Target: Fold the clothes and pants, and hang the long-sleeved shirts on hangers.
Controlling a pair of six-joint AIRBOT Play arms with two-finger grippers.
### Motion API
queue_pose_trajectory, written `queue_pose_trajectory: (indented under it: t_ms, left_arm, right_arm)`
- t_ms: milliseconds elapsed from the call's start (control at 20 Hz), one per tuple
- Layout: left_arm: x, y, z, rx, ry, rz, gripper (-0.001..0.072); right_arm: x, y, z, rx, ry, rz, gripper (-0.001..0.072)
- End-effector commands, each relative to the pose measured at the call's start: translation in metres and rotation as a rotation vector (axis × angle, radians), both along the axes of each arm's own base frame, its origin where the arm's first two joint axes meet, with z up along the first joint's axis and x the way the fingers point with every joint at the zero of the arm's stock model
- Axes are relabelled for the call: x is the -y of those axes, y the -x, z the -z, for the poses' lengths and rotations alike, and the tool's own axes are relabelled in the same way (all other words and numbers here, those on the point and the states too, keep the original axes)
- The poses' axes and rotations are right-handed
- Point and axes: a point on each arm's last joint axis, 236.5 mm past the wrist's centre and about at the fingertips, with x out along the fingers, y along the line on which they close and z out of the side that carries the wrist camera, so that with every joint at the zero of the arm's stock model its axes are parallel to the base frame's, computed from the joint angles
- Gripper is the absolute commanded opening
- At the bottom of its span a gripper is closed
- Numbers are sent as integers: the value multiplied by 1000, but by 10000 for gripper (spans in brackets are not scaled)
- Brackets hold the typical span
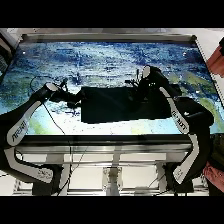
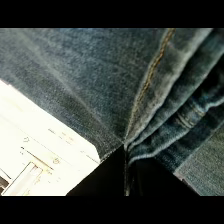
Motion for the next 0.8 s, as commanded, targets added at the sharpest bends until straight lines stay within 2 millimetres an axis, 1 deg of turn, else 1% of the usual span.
queue_pose_trajectory:
  t_ms: [0, 50, 100, 150, 200, 250, 300, 350, 400, 450, 550, 600, 650, 750]
  left_arm:
    - [1, 1, -1, -6, 5, 3, 487]
    - [2, 3, -1, -13, 8, 8, 461]
    - [3, 7, -1, -25, 13, 18, 421]
    - [4, 9, -1, -33, 16, 24, 381]
    - [5, 11, -1, -39, 18, 28, 328]
    - [5, 13, -1, -44, 20, 33, 252]
    - [6, 15, -1, -51, 23, 41, 145]
    - [7, 17, -2, -52, 25, 56, 70]
    - [5, 17, -5, -46, 25, 57, 26]
    - [3, 15, -10, -34, 26, 52, 26]
    - [-8, 10, -30, 6, 25, 35, 26]
    - [-18, 11, -43, 26, 19, 30, 25]
    - [-29, 13, -55, 38, 10, 28, 26]
    - [-61, 32, -81, 19, -40, 64, 25]
  right_arm:
    - [3, 6, 14, -19, 29, 31, 22]
    - [3, 6, 17, -17, 30, 36, 22]
    - [3, 4, 17, -10, 28, 39, 23]
    - [1, 2, 17, -4, 23, 42, 39]
    - [1, 2, 16, -3, 22, 43, 39]
    - [1, 2, 15, -4, 22, 41, 45]
    - [1, 2, 12, -5, 21, 36, 131]
    - [2, 2, 8, -7, 21, 30, 282]
    - [3, 0, 3, -5, 21, 22, 426]
    - [3, -2, -5, 1, 18, 14, 481]
    - [0, -11, -22, 43, 3, 6, 487]
    - [-1, -17, -30, 68, -4, 4, 487]
    - [-3, -23, -39, 96, -12, 1, 487]
    - [-6, -35, -58, 162, -31, 1, 487]
